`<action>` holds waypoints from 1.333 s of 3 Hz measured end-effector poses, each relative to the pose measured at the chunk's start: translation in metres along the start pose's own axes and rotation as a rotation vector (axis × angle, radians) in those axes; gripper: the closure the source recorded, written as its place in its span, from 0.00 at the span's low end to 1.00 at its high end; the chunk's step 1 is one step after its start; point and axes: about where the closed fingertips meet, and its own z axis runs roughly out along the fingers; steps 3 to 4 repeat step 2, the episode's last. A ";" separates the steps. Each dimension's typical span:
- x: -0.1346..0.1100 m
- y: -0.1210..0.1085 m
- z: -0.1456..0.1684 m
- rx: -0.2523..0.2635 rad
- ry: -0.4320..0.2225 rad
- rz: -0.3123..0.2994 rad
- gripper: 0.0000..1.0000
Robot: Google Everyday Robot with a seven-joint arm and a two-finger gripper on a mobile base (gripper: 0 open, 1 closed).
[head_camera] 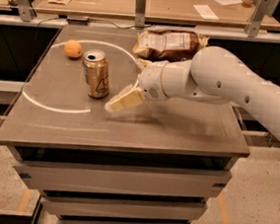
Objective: Knock orange can over
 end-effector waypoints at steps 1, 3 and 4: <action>0.009 -0.014 0.009 0.015 0.013 0.013 0.00; 0.009 -0.014 0.009 0.015 0.013 0.013 0.00; 0.009 -0.014 0.009 0.015 0.013 0.013 0.00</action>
Offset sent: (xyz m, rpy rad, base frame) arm 0.0189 -0.0074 -0.0094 -0.0059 0.0076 -0.0300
